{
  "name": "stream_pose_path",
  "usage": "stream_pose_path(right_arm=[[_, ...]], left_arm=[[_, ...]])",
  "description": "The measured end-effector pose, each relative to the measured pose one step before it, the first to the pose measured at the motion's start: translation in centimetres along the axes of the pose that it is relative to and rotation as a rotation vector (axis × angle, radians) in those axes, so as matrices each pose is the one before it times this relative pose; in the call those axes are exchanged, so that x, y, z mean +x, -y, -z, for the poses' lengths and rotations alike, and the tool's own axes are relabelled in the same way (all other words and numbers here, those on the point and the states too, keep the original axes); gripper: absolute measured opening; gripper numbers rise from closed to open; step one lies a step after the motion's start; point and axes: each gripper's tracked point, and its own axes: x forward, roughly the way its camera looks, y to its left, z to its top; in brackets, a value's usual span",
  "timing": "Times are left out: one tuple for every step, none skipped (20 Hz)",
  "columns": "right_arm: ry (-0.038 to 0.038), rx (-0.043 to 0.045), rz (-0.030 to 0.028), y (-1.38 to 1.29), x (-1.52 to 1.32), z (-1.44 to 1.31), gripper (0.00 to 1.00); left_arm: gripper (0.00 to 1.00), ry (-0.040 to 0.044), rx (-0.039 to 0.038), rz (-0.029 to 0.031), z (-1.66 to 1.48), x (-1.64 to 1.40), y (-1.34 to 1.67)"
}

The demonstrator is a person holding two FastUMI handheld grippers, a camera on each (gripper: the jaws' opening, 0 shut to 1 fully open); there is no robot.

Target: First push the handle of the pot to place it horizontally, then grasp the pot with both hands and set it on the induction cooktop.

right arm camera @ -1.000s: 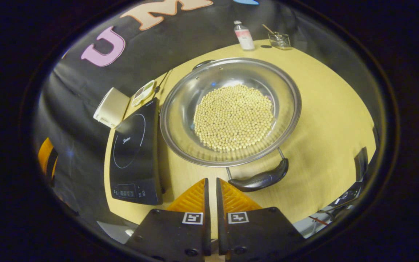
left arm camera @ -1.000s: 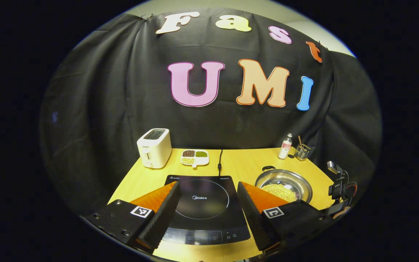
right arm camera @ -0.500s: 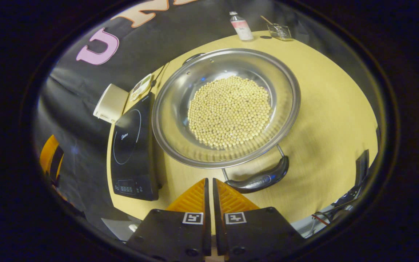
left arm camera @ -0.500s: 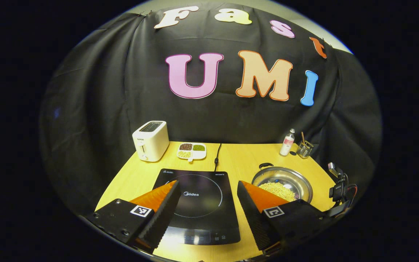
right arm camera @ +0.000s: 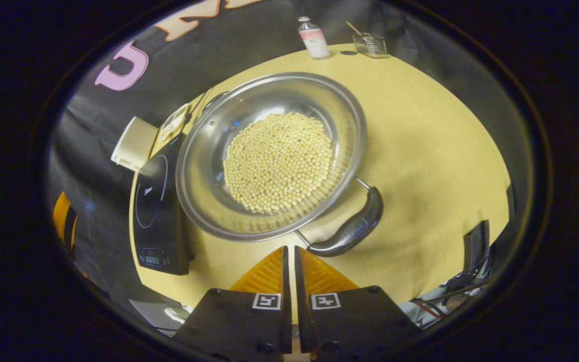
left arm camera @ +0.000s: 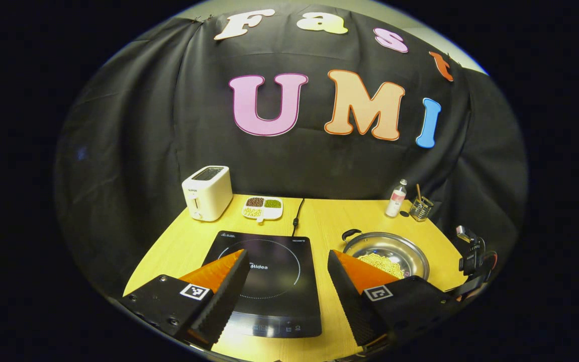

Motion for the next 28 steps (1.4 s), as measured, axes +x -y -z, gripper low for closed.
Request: stream_pose_path(right_arm=[[0.00334, 0.0103, 0.00924, 0.743, -0.041, -0.455, 0.08], [0.00675, 0.01602, 0.00227, 0.534, 0.014, -0.49, 0.08], [0.00715, 0.01556, 0.0027, 0.551, 0.022, -0.708, 0.09], [0.00513, 0.01255, 0.00325, 0.551, -0.003, -0.42, 0.09], [0.00458, 0.01035, 0.00423, 0.438, 0.078, -0.599, 0.09], [0.00528, 0.00431, 0.00282, 0.438, 0.117, -0.484, 0.0], [0.00501, 0.00345, 0.00408, 0.398, 0.092, -0.615, 0.0], [0.0024, 0.00475, 0.00083, 0.375, 0.05, -0.486, 0.0], [0.00112, 0.00834, 0.00018, 0.306, 0.157, -0.573, 0.09], [-0.00019, 0.01059, 0.00015, 0.285, 0.082, -0.358, 0.09], [0.0022, 0.00871, 0.00065, 0.227, 0.3, -0.656, 0.0], [0.00156, 0.00595, 0.00086, 0.252, 0.118, -0.367, 0.0], [0.00378, 0.00356, 0.00163, 0.3, 0.027, -0.573, 0.0], [0.00277, 0.00246, 0.00306, 0.214, 0.229, -0.555, 0.09], [0.00239, 0.0042, -0.00007, 0.204, 0.033, -0.452, 0.09], [0.00135, 0.00491, -0.00088, 0.115, 0.071, -0.398, 0.09], [0.00218, 0.00101, -0.00034, 0.162, 0.122, -0.604, 0.08], [0.00102, -0.00064, 0.00083, 0.118, 0.26, -0.533, 0.0], [0.00079, -0.00415, 0.00121, 0.088, 0.24, -0.686, 0.0], [0.00068, -0.00641, 0.00165, 0.148, 0.122, -0.392, 0.08], [0.00098, -0.00737, 0.00164, 0.1, 0.196, -0.497, 0.08], [0.0003, -0.00709, 0.00028, 0.107, -0.035, -0.229, 0.0], [-0.00049, -0.00356, -0.00083, 0.066, 0.143, -0.508, 0.11], [0.0002, -0.00182, -0.00201, 0.134, 0.141, -0.285, 0.11], [-0.00042, -0.00092, -0.00147, 0.02, 0.249, -0.474, 0.11], [-0.0025, -0.00575, 0.00002, 0.018, 0.224, -0.324, 0.11], [-0.00029, -0.01203, 0.0005, 0.013, 0.18, -0.339, 0.11], [-0.00009, -0.01186, 0.00152, 0.115, 0.138, -0.289, 0.11]], left_arm=[[0.95, -0.00197, -0.00025, -0.00109, 0.045, -0.084, 0.141], [0.95, -0.0037, 0.00424, -0.00086, 0.167, 0.036, 0.246], [0.95, -0.00413, 0.00555, -0.0005, 0.058, 0.042, 0.151], [0.95, -0.00304, 0.00582, -0.00089, 0.198, 0.062, 0.127], [0.96, -0.00166, 0.0043, -0.00084, -0.069, 0.015, 0.145], [0.96, -0.00067, 0.00208, -0.00127, 0.004, -0.021, 0.135], [0.96, -0.00019, -0.00026, -0.0034, -0.148, -0.023, 0.154], [0.96, 0.00296, -0.00167, -0.00645, 0.061, 0.124, -0.009], [0.96, 0.00134, -0.00246, -0.00295, -0.064, 0.094, 0.06], [0.96, -0.00111, -0.00148, -0.00247, 0.042, 0.02, 0.222], [0.96, -0.00359, -0.00036, -0.00412, 0.008, -0.015, 0.034], [0.96, -0.00237, -0.00127, -0.0042, 0.106, -0.009, 0.023], [0.96, -0.00137, -0.00176, -0.00453, 0.022, 0.066, 0.022], [0.96, -0.00256, -0.00015, -0.00614, 0.045, 0.096, 0.001], [0.96, -0.00486, 0.00014, -0.00459, 0.051, 0.002, -0.053], [0.96, -0.00491, 0.00161, -0.00642, 0.088, 0.057, 0.069], [0.96, -0.00399, 0.00144, -0.00429, 0.145, 0.074, 0.056], [0.96, -0.00595, 0.00099, -0.00465, 0.099, 0.072, -0.006], [1.0, -0.0046, 0.00075, -0.00462, 0.024, 0.022, 0.029], [0.96, -0.00426, -0.00095, -0.00427, 0.171, -0.03, 0.054], [0.96, -0.0041, -0.00278, -0.00345, 0.065, 0.018, 0.17], [0.96, -0.00471, -0.00296, -0.00301, 0.195, 0.168, 0.158], [0.96, -0.00494, -0.00239, -0.00348, 0.075, 0.038, 0.117], [0.96, -0.0051, -0.00159, -0.00406, 0.175, 0.036, 0.082], [0.96, -0.00519, -0.00075, -0.00405, -0.001, 0.15, 0.169], [0.96, -0.00516, -0.00046, -0.0049, 0.215, -0.051, 0.126], [0.96, -0.00623, -0.00004, -0.00393, 0.222, 0.077, 0.119], [1.0, -0.00343, 0.00077, -0.00369, 0.133, 0.05, 0.255]])
